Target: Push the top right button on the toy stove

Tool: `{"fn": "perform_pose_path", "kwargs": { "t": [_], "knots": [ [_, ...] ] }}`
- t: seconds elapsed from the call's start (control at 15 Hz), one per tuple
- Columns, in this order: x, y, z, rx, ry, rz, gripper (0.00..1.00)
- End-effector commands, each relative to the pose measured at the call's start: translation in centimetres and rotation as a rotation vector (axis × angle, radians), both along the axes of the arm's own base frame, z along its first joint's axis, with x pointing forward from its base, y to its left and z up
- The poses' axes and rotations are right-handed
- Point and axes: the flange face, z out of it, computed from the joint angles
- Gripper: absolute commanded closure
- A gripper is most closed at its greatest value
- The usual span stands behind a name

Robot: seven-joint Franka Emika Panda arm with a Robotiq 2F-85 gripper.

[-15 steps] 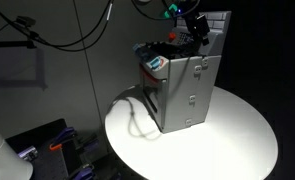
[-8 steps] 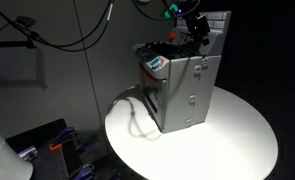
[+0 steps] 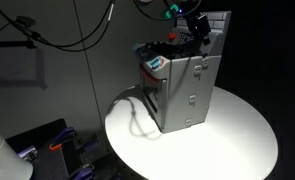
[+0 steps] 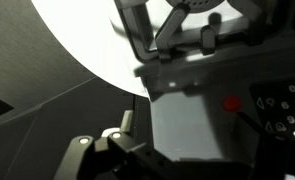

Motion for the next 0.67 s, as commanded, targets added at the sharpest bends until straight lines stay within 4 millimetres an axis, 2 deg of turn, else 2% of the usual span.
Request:
{"fn": "perform_pose_path", "kwargs": {
  "t": [0.0, 0.6],
  "knots": [
    [1.22, -0.17, 0.47, -0.002, -0.033, -0.013, 0.0],
    [1.35, -0.19, 0.41, -0.002, -0.031, -0.015, 0.0]
  ]
}}
